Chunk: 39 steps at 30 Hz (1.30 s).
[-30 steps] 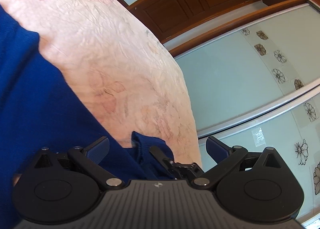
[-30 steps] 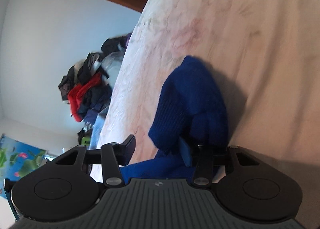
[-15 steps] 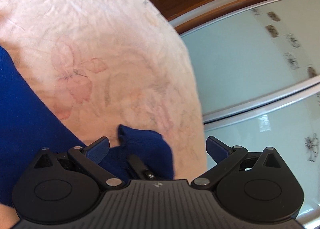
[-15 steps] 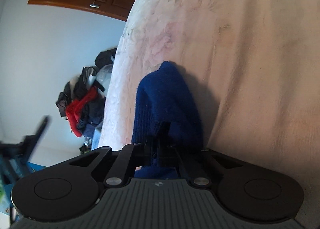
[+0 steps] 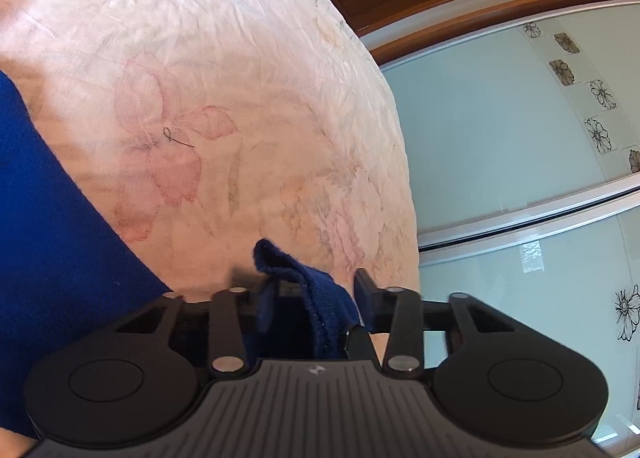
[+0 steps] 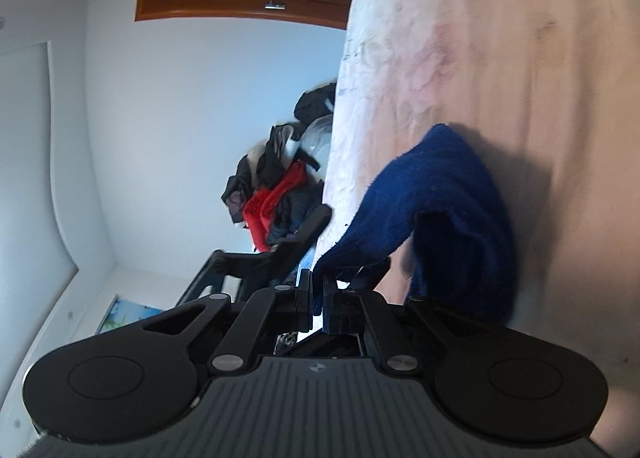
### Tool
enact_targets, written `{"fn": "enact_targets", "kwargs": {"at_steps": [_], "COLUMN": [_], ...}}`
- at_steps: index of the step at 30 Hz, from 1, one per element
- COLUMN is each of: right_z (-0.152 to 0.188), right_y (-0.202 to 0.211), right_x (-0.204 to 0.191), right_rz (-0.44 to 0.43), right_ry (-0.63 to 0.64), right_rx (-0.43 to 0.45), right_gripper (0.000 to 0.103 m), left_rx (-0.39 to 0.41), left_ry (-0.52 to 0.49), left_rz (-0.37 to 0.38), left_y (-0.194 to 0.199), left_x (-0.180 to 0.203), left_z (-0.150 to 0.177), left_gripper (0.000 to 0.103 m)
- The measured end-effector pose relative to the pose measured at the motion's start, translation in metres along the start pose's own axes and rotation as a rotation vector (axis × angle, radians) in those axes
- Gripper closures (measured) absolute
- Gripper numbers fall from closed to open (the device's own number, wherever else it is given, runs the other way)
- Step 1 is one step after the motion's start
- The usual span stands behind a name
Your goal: Fold small clothes
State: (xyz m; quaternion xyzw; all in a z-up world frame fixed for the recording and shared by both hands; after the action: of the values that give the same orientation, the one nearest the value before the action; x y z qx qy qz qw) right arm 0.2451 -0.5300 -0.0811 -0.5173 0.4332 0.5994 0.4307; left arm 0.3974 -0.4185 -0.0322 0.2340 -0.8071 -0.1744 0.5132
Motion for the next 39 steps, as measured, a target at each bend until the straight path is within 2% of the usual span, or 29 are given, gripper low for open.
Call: {"fn": "enact_targets", "kwargs": {"at_steps": [1, 2, 3, 6, 7, 8, 10, 13, 20, 25, 28, 31, 33, 36, 38, 39], "right_z": [0.001, 0.001, 0.002, 0.006, 0.007, 0.008, 0.012, 0.013, 0.036, 0.068, 0.073, 0.064, 0.062, 0.07, 0.082, 0.088], "right_y": [-0.001, -0.001, -0.004, -0.009, -0.011, -0.012, -0.013, -0.011, -0.024, -0.028, -0.021, -0.018, -0.021, -0.03, -0.033, -0.034], "right_x": [-0.001, -0.002, -0.003, -0.003, -0.003, -0.003, -0.006, -0.014, -0.017, -0.029, -0.029, -0.029, -0.029, -0.035, -0.038, -0.041], "right_rz": [0.003, 0.005, 0.008, 0.047, 0.066, 0.083, 0.044, -0.009, 0.011, 0.029, 0.081, 0.119, 0.178, 0.234, 0.238, 0.245], "right_ry": [0.008, 0.014, 0.017, 0.037, 0.048, 0.056, 0.063, 0.076, 0.065, 0.133, 0.171, 0.176, 0.217, 0.279, 0.297, 0.31], "right_rx": [-0.008, -0.017, -0.028, -0.056, -0.058, -0.066, -0.087, -0.107, -0.209, -0.299, -0.283, -0.244, -0.22, -0.238, -0.302, -0.313], "right_gripper": [0.095, 0.095, 0.094, 0.077, 0.058, 0.044, 0.035, 0.032, 0.028, 0.025, 0.025, 0.025, 0.025, 0.025, 0.025, 0.025], "left_rx": [0.004, 0.006, -0.001, 0.004, 0.009, 0.013, 0.006, 0.031, 0.162, 0.25, 0.301, 0.334, 0.357, 0.386, 0.351, 0.317], "left_ry": [0.007, 0.011, 0.006, -0.027, -0.04, -0.055, -0.082, -0.084, -0.006, 0.069, 0.158, 0.209, 0.228, 0.245, 0.235, 0.222], "left_rz": [0.001, 0.001, 0.001, -0.019, -0.022, -0.031, -0.053, -0.087, -0.1, -0.187, -0.244, -0.276, -0.28, -0.265, -0.243, -0.201], "left_y": [0.001, 0.002, 0.003, 0.01, 0.014, 0.019, 0.031, 0.058, 0.144, 0.215, 0.253, 0.28, 0.294, 0.311, 0.312, 0.308], "left_x": [-0.001, -0.002, -0.002, -0.004, -0.004, -0.005, -0.01, -0.025, -0.064, -0.115, -0.156, -0.184, -0.195, -0.205, -0.209, -0.207], "left_z": [0.0, -0.001, -0.001, -0.003, -0.004, -0.006, -0.008, -0.012, -0.022, -0.017, -0.011, -0.007, -0.006, -0.003, 0.001, 0.003], "left_gripper": [0.075, 0.091, 0.098, 0.099, 0.099, 0.099, 0.099, 0.099, 0.099, 0.099, 0.099, 0.099, 0.099, 0.099, 0.099, 0.099]}}
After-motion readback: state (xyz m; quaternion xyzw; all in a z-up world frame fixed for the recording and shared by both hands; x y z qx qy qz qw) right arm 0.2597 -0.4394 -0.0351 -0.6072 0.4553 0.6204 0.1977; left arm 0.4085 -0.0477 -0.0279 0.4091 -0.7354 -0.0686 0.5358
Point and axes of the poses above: each gripper's, at about its wrist camera, not at the fingertips, and y roughly against the way its jaws point, x to its right, z to its underside, the point moved 6 cm from there along -y, roughly the way its jaws point, and after that the axes turned 13 degrees about -y, right-handed, at the moved point
